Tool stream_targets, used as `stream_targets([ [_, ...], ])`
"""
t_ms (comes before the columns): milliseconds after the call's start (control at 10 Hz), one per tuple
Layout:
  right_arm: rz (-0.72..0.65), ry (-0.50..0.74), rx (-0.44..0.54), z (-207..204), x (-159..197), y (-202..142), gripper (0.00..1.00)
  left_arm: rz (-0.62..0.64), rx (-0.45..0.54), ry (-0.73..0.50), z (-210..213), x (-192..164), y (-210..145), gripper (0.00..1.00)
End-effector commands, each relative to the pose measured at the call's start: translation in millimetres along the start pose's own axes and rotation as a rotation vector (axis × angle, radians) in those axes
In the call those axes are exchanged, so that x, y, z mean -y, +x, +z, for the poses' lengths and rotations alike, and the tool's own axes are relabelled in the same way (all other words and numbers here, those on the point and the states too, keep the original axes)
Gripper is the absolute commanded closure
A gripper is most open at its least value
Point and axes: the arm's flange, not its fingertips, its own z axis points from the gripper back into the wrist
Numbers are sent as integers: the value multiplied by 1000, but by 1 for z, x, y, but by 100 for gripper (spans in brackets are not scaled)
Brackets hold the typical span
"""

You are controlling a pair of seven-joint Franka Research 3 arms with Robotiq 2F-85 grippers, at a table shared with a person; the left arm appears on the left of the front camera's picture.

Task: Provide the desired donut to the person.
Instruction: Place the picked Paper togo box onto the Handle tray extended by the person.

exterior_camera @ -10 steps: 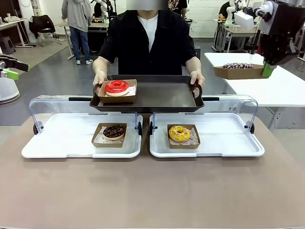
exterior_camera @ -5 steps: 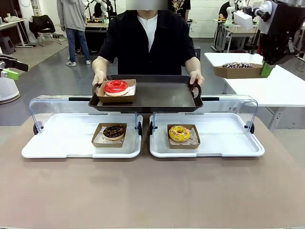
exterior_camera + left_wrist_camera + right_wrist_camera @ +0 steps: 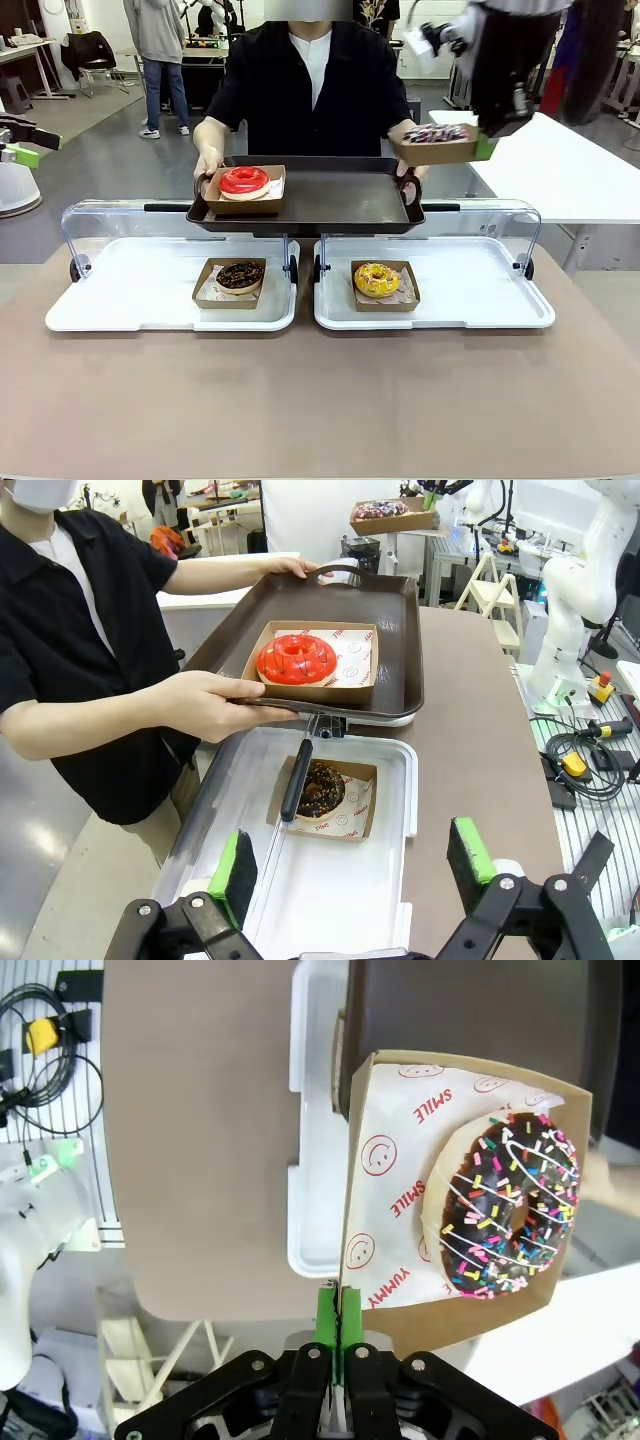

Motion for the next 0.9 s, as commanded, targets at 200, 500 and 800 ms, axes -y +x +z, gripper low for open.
stream_targets([
  [200,-52,69,77,-16,34,38,98,-3,11,6,1,0,1,0],
  [500,-142,161,145,-40,64,61,98,-3,11,6,1,0,1,0],
  [800,-166,178,118,-57,87,87,98,-3,11,6,1,0,1,0],
])
